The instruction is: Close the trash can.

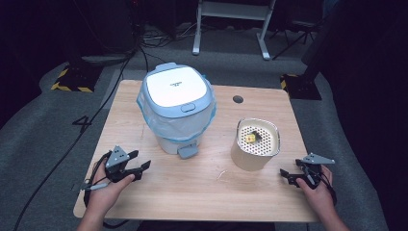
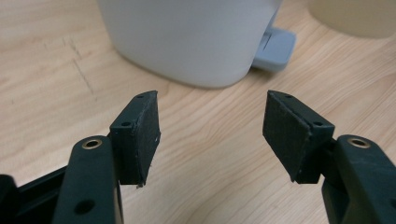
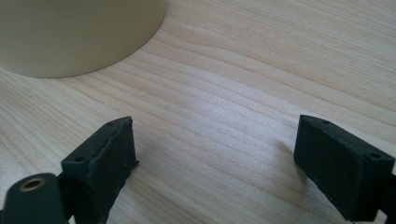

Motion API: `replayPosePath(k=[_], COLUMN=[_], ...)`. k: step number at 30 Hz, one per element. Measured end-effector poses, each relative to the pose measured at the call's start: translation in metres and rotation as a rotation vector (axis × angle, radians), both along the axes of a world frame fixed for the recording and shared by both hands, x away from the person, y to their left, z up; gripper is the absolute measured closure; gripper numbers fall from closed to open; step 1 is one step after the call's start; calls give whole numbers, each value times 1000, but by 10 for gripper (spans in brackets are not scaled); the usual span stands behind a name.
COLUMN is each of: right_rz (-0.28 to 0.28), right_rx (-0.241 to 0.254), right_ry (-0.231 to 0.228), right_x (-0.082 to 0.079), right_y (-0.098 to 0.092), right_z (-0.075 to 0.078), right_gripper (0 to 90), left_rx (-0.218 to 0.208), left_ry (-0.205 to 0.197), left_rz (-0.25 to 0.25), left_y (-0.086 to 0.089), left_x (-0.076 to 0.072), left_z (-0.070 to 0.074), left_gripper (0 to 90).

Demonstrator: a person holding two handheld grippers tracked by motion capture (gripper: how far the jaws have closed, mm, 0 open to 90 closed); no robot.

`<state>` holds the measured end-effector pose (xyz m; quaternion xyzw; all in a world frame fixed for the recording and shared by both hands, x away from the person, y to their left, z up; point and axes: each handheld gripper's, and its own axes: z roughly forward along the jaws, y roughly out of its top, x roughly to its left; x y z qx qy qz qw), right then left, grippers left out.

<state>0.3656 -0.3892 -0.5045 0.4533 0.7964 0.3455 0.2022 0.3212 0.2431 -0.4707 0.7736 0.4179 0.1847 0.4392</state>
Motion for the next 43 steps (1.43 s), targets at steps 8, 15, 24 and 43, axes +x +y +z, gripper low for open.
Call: replayPosePath(k=[8,15,24,43], right_rz=[0,0,0,-2], right_rx=[0,0,0,-3], right_ry=[0,0,0,3], right_x=[0,0,0,1], right_y=[0,0,0,1], right_z=[0,0,0,0], right_gripper=[127,127,127,113], left_rx=[59,112,162,180], left_ry=[64,99,148,176], left_rz=[25,31,61,81], left_y=[6,6,4,1], left_x=[1,3,8,17], left_z=[-22,-31,-34,-35], left_gripper=[362,338,243,72])
